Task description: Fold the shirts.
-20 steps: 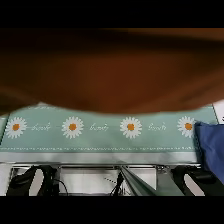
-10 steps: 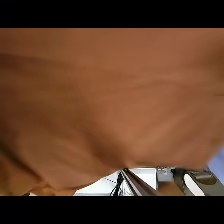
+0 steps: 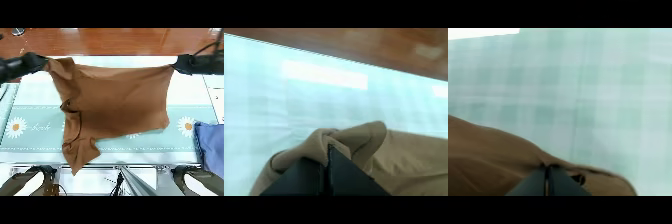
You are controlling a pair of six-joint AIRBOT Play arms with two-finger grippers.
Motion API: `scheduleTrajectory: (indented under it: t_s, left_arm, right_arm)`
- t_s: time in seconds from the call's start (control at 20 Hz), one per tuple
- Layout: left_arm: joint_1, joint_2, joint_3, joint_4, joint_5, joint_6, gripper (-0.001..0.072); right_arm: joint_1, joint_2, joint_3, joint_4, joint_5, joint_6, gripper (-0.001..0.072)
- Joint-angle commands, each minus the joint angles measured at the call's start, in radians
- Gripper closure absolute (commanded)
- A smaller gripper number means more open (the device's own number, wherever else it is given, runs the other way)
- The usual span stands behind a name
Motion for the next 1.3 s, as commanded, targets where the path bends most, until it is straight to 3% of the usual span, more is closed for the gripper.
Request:
scheduleTrajectory:
  t_s: [0.0,0.25,0.3,0.35,0.4,0.5,0.7,0.85,0.95,1.05,1.25]
  left_arm:
    - [-0.066,-0.263,0.129,-0.020,0.068,0.039,0.0682]
    - [-0.078,-0.463,0.346,-0.020,-0.023,-0.006,0.0674]
    - [-0.083,-0.480,0.353,-0.019,-0.054,-0.005,0.0567]
    - [-0.084,-0.493,0.353,-0.013,-0.090,-0.005,0.0253]
    - [-0.084,-0.506,0.353,0.009,-0.137,-0.005,0.0001]
    - [-0.064,-0.510,0.354,0.116,-0.261,-0.005,-0.0001]
    - [0.085,-0.505,0.363,0.341,-0.700,-0.051,0.0002]
    - [0.206,-0.430,0.161,0.287,-0.727,-0.095,0.0003]
    - [0.248,-0.359,-0.002,0.322,-0.727,-0.036,0.0003]
    - [0.294,-0.295,-0.145,0.314,-0.727,0.006,0.0003]
    - [0.320,-0.253,-0.314,0.241,-0.780,0.110,0.0003]
  right_arm:
    - [-0.045,-0.242,0.110,0.089,-0.104,0.021,0.0684]
    - [-0.128,-0.447,0.288,0.236,-0.094,0.041,0.0683]
    - [-0.138,-0.463,0.289,0.264,-0.094,0.041,0.0663]
    - [-0.148,-0.472,0.289,0.277,-0.087,0.041,0.0434]
    - [-0.156,-0.476,0.289,0.277,-0.068,0.034,0.0075]
    - [-0.193,-0.467,0.289,0.278,0.012,-0.023,0.0085]
    - [-0.356,-0.403,0.278,0.170,0.323,-0.116,0.0091]
    - [-0.433,-0.262,0.058,0.015,0.387,-0.114,0.0092]
    - [-0.482,-0.127,-0.183,0.016,0.309,-0.073,0.0092]
    - [-0.528,-0.006,-0.370,0.023,0.260,-0.113,0.0092]
    - [-0.580,0.097,-0.523,0.057,0.253,-0.162,0.0093]
